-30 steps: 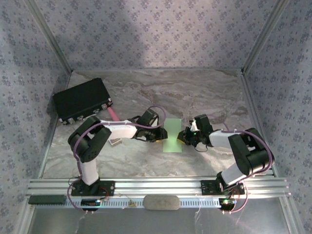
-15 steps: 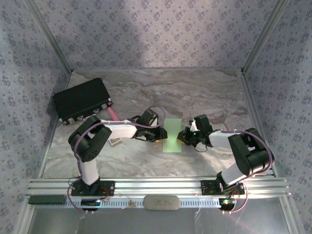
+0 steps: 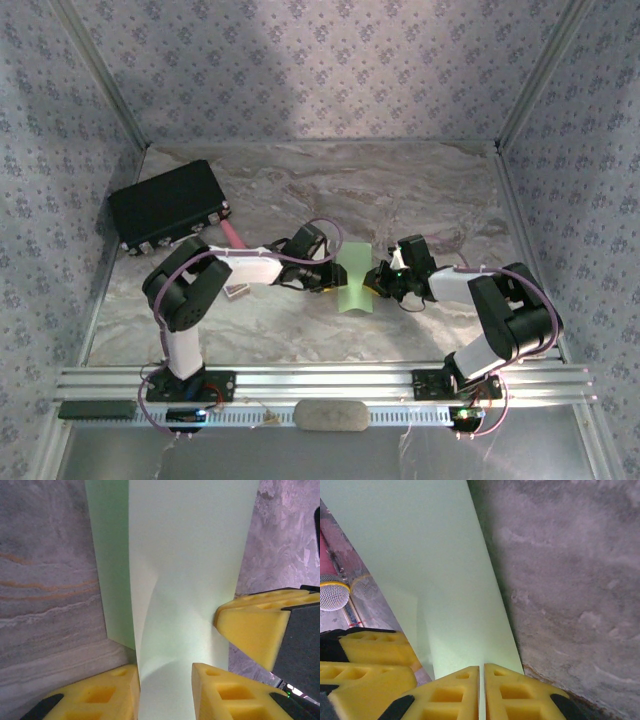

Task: Fold a paper plane with a square sheet of paper (pick it up from the middle)
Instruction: Third fold the triangle at the center of the table.

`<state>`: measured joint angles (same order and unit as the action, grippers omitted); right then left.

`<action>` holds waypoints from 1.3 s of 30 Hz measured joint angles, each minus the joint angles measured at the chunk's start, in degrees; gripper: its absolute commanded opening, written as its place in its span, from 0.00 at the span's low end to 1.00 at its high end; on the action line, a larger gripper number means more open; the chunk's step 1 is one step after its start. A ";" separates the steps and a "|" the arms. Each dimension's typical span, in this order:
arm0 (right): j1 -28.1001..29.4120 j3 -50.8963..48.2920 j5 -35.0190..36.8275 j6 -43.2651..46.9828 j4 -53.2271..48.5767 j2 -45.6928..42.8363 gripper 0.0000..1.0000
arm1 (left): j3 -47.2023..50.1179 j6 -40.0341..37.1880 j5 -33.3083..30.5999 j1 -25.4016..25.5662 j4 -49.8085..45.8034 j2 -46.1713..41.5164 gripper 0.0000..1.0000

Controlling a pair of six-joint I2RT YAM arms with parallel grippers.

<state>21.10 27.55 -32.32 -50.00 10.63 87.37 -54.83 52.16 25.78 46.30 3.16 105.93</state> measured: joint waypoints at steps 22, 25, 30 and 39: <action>0.00 0.00 0.00 0.00 0.00 0.00 0.13 | 1.55 0.96 -1.16 -0.07 1.40 -0.83 0.15; 0.04 0.00 -0.07 -0.04 0.15 -0.11 0.16 | 1.64 1.22 -1.18 -0.07 1.42 -0.90 0.08; 0.33 -0.15 -0.28 -0.13 0.31 -0.85 0.25 | 1.79 1.55 -1.16 -0.07 1.40 -1.92 0.00; 1.22 -0.79 1.38 2.99 -4.22 -10.08 0.56 | 5.97 3.52 -1.14 -1.57 1.44 -6.56 0.00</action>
<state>22.33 26.76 -30.94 -47.00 6.42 77.30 -48.86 55.68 24.64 44.73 4.60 99.37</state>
